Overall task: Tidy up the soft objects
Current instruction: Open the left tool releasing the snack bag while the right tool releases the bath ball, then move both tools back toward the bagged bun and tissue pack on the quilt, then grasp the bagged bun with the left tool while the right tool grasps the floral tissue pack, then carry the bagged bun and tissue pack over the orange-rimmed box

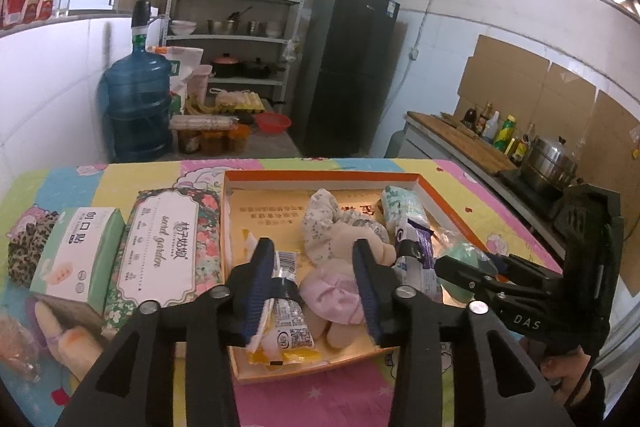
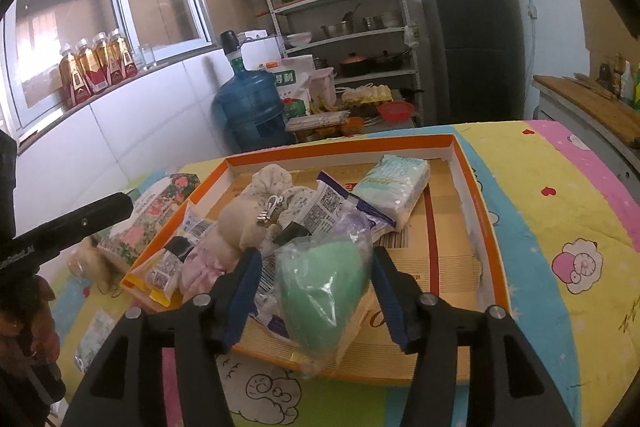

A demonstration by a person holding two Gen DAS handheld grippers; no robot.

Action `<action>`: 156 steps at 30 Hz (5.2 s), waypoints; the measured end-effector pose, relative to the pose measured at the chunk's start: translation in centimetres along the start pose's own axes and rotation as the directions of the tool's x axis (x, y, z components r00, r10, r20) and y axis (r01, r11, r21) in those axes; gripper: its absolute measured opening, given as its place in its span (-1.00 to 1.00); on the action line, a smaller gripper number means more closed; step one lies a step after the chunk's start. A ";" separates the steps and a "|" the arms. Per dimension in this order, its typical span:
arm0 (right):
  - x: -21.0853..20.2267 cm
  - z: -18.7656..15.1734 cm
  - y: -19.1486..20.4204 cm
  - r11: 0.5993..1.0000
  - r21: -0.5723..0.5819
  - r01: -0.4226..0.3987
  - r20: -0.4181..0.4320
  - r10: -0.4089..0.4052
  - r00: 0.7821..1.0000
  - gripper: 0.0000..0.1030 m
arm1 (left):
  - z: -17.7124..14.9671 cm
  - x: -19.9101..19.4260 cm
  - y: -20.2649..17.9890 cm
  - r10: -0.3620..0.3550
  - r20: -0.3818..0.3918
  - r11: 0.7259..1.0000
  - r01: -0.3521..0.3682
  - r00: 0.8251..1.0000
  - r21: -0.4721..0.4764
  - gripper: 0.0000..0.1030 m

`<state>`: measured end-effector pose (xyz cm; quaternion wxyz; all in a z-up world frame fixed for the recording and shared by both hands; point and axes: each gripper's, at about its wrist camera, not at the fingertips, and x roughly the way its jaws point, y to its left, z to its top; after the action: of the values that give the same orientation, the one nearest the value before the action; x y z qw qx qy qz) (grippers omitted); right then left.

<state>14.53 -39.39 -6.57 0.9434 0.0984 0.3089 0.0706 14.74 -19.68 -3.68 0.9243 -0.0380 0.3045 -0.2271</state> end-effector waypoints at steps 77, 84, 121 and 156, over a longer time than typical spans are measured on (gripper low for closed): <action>-0.5 -5.2 21.6 0.991 -0.108 -0.076 -0.111 0.064 0.992 0.55 | -8.2 -12.9 23.7 0.179 0.009 0.962 -0.174 0.984 -0.210 0.01; 0.5 -5.9 21.2 0.995 -0.067 -0.080 -0.140 0.070 0.988 0.55 | -8.1 -10.3 24.2 0.189 -0.055 0.964 -0.196 0.981 -0.182 0.25; 2.3 -8.5 22.6 0.989 -0.126 -0.081 -0.200 0.055 0.978 0.01 | -9.8 -11.2 23.7 0.181 -0.042 0.962 -0.186 0.983 -0.198 0.23; -2.3 -5.1 20.8 0.992 -0.115 -0.059 -0.057 0.053 0.997 -0.06 | -7.8 -16.4 14.8 0.045 0.104 0.997 -0.038 0.994 -0.066 0.23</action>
<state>8.12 -18.91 -4.51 0.9365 0.0499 0.3267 0.1176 4.37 1.40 -4.15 0.9418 -0.0733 0.2633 -0.1957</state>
